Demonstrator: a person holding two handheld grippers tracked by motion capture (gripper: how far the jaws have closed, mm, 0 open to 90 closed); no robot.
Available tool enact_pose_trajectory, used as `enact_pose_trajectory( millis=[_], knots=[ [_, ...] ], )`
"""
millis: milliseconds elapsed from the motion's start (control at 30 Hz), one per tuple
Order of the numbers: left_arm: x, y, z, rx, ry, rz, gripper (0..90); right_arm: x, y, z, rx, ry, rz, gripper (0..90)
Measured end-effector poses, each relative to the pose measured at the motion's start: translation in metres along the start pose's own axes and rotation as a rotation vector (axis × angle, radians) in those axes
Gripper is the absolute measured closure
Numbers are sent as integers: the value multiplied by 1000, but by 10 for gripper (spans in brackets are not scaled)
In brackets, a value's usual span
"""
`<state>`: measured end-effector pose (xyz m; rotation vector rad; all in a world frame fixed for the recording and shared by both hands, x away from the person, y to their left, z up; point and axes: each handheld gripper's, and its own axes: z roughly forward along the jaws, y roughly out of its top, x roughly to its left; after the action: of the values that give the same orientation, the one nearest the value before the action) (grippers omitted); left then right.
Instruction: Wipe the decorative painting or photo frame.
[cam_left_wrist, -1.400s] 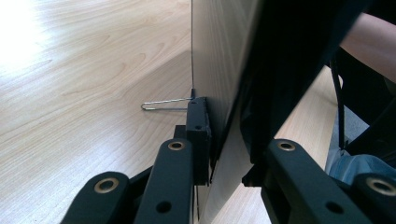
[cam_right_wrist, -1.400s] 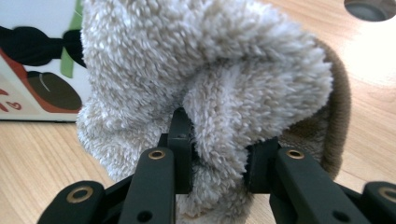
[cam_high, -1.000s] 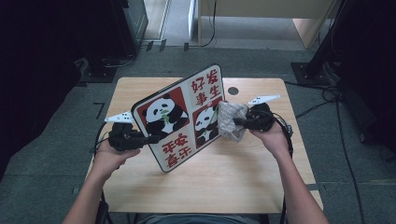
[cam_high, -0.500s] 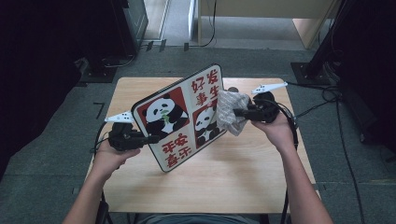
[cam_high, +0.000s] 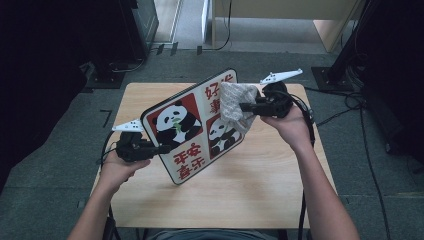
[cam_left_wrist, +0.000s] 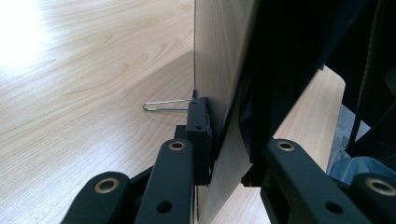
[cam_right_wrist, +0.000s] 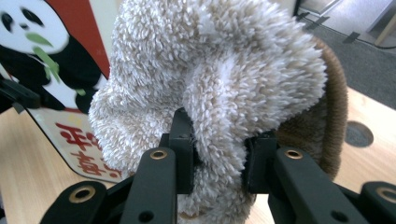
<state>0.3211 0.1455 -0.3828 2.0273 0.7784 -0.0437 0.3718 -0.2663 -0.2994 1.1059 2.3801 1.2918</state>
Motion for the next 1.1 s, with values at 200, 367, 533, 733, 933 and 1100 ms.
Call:
enact_pose_trajectory(
  millis=[200, 367, 533, 733, 933, 1100],
  knots=[
    [-1, 0, 0, -4, 3, -6, 791, 6, 21, -3, -23, 2, -21, 706],
    [-1, -1, 0, -3, 7, -4, 791, 9, 32, -1, -41, 6, -31, 705],
    [-1, 0, 0, 1, 7, 0, 793, 13, 41, 9, -47, 17, -46, 704],
    [-1, 0, 0, 1, 5, 1, 795, 9, 40, 18, -42, 20, -38, 704],
    [-2, 0, 0, 1, 9, 7, 795, 4, 31, 26, -30, 22, -27, 702],
    [-2, 0, 0, 2, 9, 8, 796, 1, 23, 29, -25, 19, -36, 702]
  ],
)
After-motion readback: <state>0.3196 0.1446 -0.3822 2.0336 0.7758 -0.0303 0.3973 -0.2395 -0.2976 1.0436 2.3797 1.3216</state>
